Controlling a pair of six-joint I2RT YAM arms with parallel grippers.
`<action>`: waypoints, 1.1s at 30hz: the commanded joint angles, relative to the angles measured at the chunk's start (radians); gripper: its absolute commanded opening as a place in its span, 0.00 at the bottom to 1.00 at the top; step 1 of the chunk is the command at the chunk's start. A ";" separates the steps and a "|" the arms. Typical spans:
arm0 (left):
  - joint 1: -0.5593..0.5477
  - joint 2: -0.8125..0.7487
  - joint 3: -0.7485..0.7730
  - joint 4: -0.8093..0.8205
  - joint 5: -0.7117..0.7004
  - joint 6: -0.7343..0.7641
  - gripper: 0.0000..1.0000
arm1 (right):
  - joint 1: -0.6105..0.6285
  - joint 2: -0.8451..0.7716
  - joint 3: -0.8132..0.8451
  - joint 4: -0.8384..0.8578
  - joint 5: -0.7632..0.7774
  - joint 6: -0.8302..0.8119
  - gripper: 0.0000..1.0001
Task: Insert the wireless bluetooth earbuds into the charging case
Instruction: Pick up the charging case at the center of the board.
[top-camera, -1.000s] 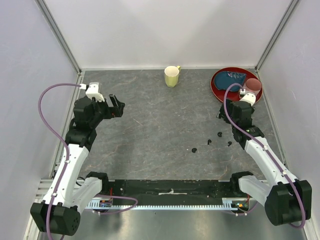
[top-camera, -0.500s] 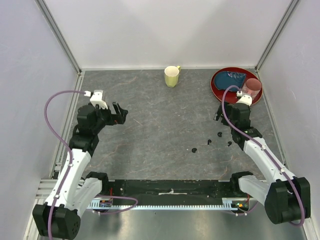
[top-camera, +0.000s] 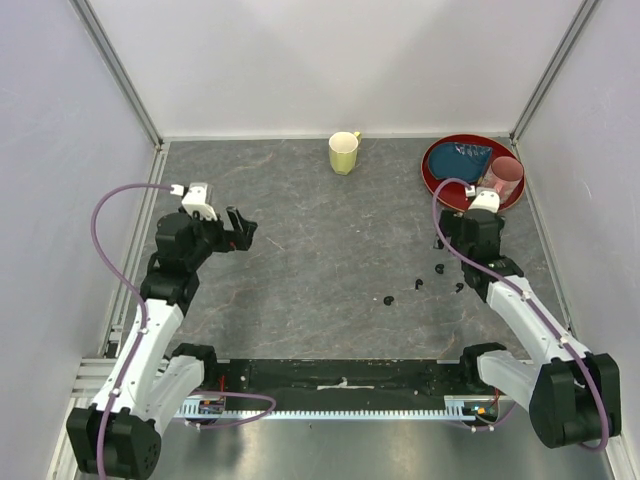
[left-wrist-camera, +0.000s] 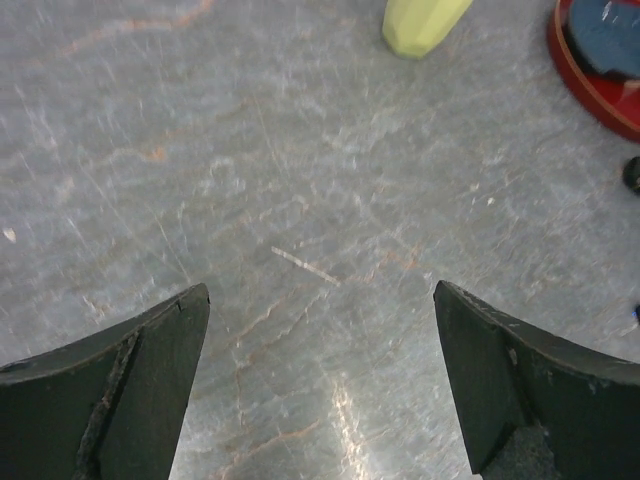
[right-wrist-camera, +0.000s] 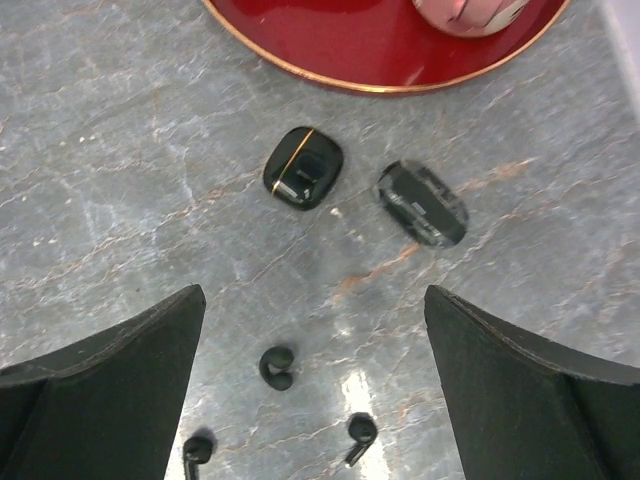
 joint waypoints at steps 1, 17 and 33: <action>0.003 -0.013 0.086 -0.106 0.040 0.020 1.00 | 0.000 -0.004 0.112 -0.058 0.099 -0.096 0.98; 0.005 -0.062 0.015 -0.019 0.161 -0.049 1.00 | -0.259 0.227 0.275 -0.181 -0.175 -0.335 0.83; -0.002 -0.047 0.000 0.010 0.225 -0.075 1.00 | -0.364 0.463 0.364 -0.207 -0.360 -0.472 0.74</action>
